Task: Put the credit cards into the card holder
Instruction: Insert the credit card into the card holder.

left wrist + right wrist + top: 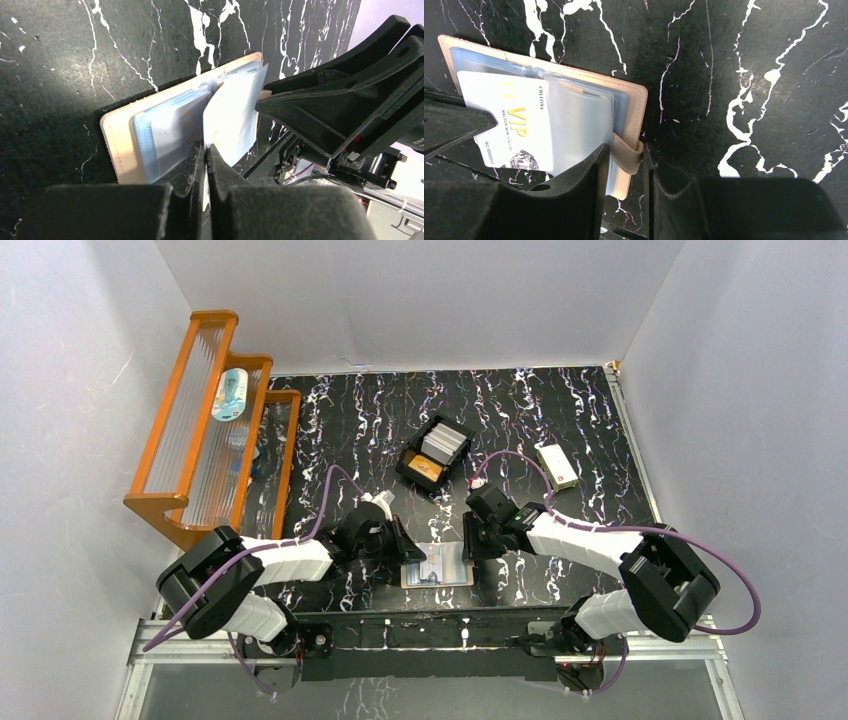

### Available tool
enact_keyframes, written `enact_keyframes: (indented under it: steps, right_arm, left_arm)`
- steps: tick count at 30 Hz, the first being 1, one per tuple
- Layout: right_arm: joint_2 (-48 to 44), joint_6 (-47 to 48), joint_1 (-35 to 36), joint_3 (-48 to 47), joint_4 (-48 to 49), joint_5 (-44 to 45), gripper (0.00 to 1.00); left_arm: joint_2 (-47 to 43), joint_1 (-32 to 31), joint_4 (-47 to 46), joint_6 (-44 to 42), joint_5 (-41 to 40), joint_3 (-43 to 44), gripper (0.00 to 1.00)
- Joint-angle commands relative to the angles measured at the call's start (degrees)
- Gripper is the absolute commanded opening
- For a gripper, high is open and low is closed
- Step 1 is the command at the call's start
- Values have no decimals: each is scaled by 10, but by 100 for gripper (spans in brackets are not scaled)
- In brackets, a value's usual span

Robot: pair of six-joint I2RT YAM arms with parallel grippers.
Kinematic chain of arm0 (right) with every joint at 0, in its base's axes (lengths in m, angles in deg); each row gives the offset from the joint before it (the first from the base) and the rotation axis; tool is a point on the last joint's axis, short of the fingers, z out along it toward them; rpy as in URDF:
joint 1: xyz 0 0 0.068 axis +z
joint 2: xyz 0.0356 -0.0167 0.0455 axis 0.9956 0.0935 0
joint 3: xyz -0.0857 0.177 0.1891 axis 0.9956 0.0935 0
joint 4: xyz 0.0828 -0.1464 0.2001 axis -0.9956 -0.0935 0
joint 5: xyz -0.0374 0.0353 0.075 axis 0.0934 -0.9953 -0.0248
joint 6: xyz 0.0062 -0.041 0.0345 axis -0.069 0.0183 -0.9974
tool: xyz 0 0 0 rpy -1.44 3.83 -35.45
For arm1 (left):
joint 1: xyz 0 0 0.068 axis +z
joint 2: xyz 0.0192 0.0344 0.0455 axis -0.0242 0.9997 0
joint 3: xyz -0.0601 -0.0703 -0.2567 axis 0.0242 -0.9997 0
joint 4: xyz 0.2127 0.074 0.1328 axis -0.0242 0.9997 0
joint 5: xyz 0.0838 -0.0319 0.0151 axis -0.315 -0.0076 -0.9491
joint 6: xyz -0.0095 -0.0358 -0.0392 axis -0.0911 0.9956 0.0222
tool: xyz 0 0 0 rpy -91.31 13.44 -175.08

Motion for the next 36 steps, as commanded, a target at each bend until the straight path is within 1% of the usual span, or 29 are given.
enact_keyframes:
  steps: [1, 5, 10, 14, 18, 27, 30, 34, 36]
  right_arm:
    - [-1, 5, 3, 8, -9, 24, 38]
    - [-1, 3, 2, 8, -8, 23, 38]
    - [-3, -5, 3, 15, -2, 25, 38]
    - [-3, -13, 2, 20, 7, 20, 37]
    - [-2, -15, 3, 17, 6, 19, 37]
    - [-9, -19, 3, 13, 3, 18, 37]
    - [-16, -20, 2, 16, 1, 23, 37]
    - [-21, -23, 3, 17, 1, 27, 37]
    - [-21, -24, 3, 15, 0, 27, 37]
  left_arm:
    - [16, 2, -29, -38, -21, -8, 0]
    - [15, 1, -28, -41, -25, -10, 0]
    - [11, -14, -55, 0, -36, -26, 0]
    - [27, -35, -66, 16, -49, -18, 0]
    - [49, -42, -72, 21, -47, -9, 0]
    - [48, -43, -55, 16, -49, 2, 1]
    - [55, -44, -32, 7, -46, 23, 10]
    - [77, -55, -16, 4, -40, 45, 18]
    - [69, -55, 17, 0, -51, 55, 29]
